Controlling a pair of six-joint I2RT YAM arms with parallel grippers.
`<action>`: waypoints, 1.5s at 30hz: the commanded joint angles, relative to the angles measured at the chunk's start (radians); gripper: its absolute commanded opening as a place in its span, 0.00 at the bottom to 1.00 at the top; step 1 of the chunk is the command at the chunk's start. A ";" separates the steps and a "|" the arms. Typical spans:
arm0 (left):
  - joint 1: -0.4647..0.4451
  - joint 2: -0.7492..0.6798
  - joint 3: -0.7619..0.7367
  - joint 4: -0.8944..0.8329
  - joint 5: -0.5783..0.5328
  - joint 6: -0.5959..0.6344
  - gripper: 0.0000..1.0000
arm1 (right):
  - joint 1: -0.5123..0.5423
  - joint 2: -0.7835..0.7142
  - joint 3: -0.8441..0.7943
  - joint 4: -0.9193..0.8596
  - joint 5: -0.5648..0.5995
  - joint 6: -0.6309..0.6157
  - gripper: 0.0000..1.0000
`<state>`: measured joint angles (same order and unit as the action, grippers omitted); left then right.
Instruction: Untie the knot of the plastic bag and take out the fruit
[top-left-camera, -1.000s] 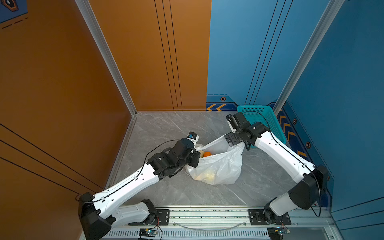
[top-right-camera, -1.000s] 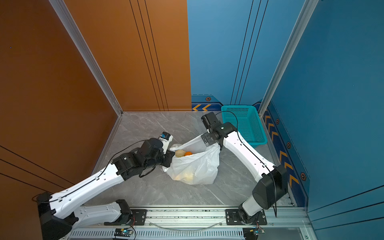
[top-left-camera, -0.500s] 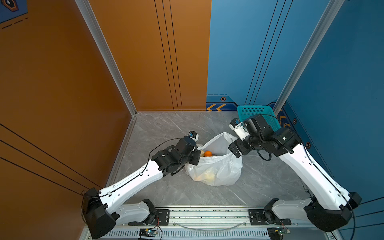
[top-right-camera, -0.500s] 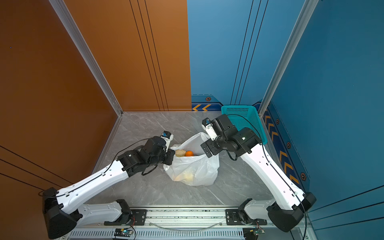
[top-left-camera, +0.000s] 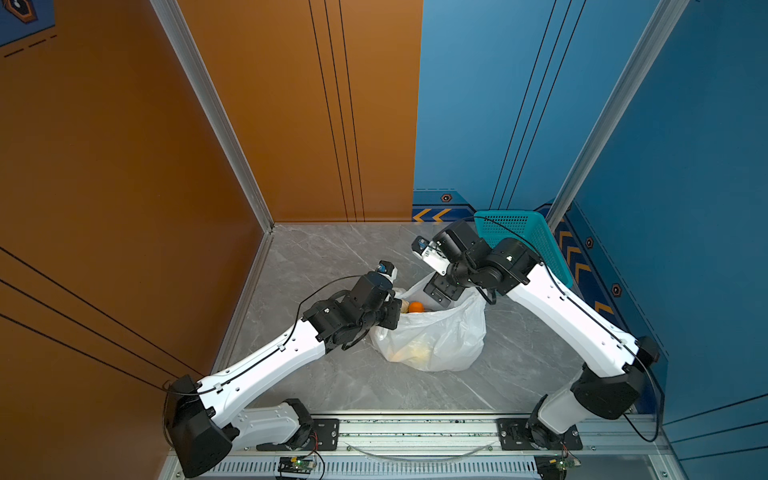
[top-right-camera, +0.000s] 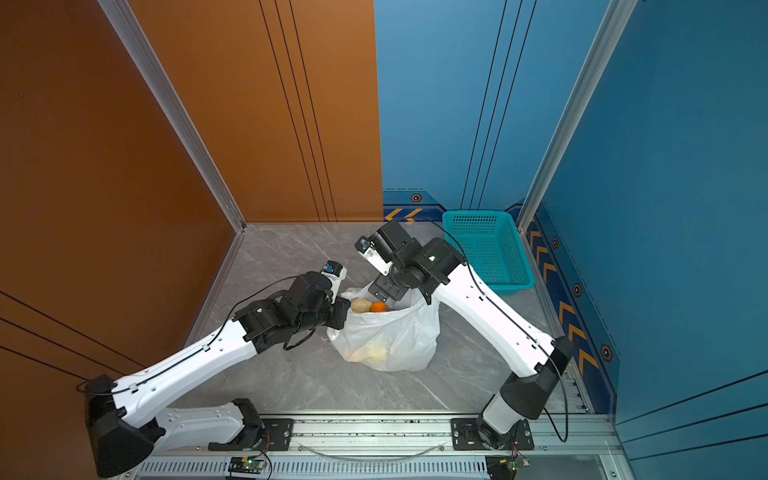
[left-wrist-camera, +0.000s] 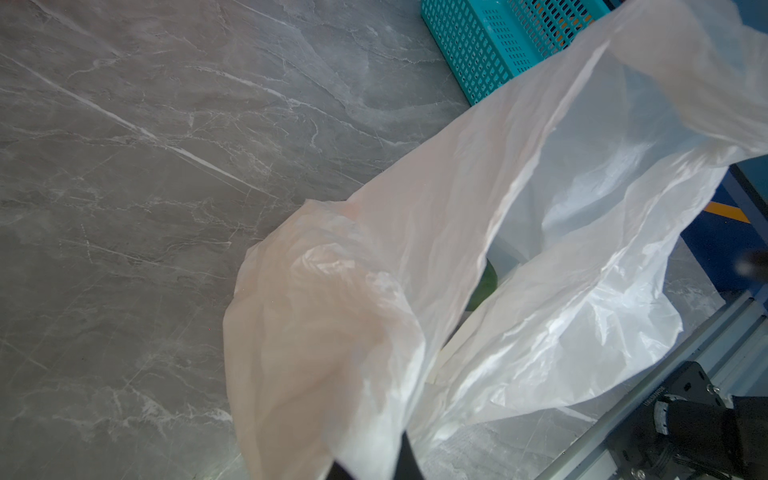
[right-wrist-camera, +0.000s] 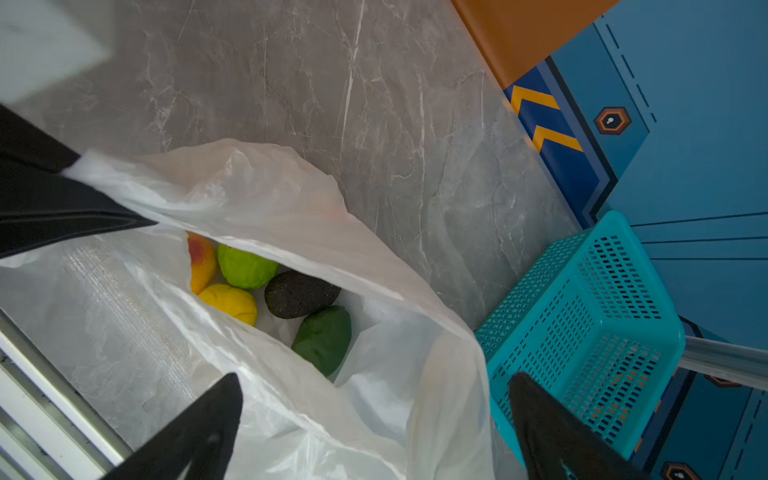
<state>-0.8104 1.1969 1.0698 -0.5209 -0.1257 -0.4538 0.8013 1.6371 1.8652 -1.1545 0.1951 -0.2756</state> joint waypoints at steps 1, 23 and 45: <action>0.006 -0.028 0.014 -0.008 0.011 -0.004 0.00 | -0.015 0.033 -0.005 0.048 0.004 -0.106 1.00; 0.008 -0.108 -0.016 0.016 -0.059 -0.029 0.98 | -0.059 0.006 -0.145 0.226 -0.147 -0.141 0.00; 0.007 -0.041 -0.147 -0.061 -0.318 -0.077 0.98 | -0.181 -0.112 -0.152 0.230 -0.255 -0.045 0.00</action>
<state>-0.8101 1.1713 0.9813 -0.5167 -0.3771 -0.5041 0.6369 1.5646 1.7237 -0.9386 -0.0303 -0.3496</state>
